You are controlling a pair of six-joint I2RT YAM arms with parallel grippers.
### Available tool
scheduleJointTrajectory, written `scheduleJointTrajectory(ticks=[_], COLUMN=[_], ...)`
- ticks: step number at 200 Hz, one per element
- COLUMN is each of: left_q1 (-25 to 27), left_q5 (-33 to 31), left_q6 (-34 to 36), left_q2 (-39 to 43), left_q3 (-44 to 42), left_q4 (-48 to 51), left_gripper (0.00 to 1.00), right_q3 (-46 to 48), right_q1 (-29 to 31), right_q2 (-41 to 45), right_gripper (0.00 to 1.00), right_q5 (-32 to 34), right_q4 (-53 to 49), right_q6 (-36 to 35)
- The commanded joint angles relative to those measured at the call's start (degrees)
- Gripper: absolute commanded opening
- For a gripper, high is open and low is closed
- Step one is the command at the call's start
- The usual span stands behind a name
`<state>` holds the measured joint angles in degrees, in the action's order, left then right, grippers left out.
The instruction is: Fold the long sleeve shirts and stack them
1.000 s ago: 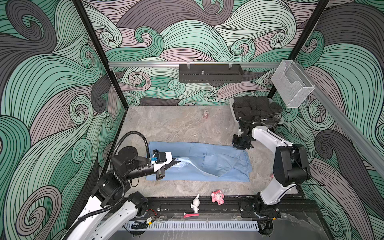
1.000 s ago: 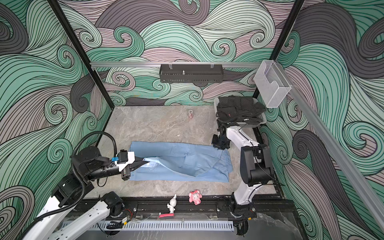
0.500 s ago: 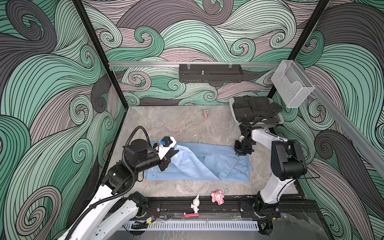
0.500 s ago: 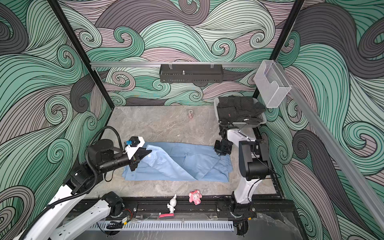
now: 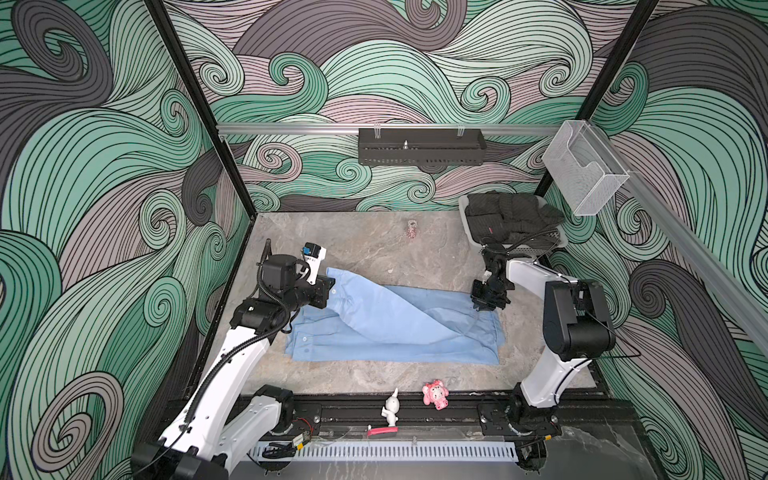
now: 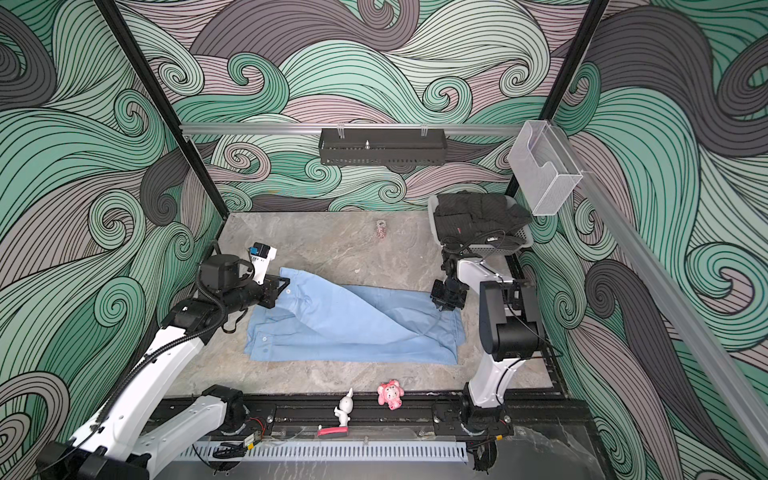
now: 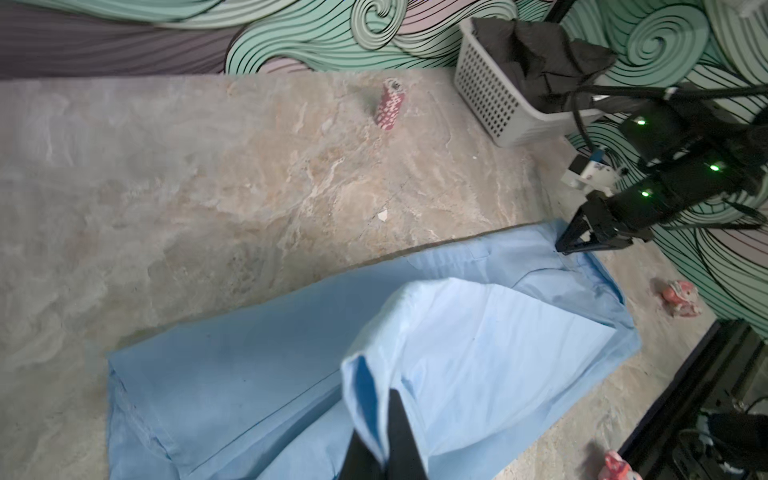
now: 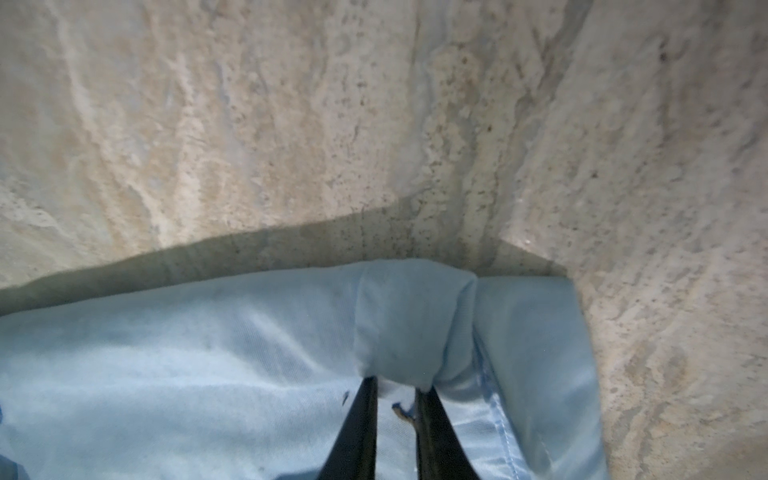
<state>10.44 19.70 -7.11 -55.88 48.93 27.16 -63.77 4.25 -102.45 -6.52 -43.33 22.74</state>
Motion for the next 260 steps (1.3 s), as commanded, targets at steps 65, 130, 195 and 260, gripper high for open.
scheduleJointTrajectory(ticks=[65,130,195,260], left_q1=[-12.83,-14.12,-15.00,-16.00], left_q5=[-1.53,0.98,0.87,0.83], left_q6=[-14.00,-11.87,-12.05,-13.47], left_q2=[-12.75,-22.49,-23.83,-25.25], left_q3=[8.23,14.09,12.93,12.39], left_q4=[6.89,15.64,15.94,16.62], left_gripper=[0.00,0.00,0.00,0.00], right_q3=[-2.01,-2.51,-5.15,-7.18], right_q1=[-1.44,-1.52,-1.18,0.14], right_q2=[-2.84,-0.45,3.81,0.19], right_gripper=[0.19,0.19,0.30,0.20], right_q5=[0.98,0.11,-0.53,-2.04], right_q4=[0.03,0.03,-3.06,-2.62], right_q6=[-0.45,-0.58,-0.95,-0.62])
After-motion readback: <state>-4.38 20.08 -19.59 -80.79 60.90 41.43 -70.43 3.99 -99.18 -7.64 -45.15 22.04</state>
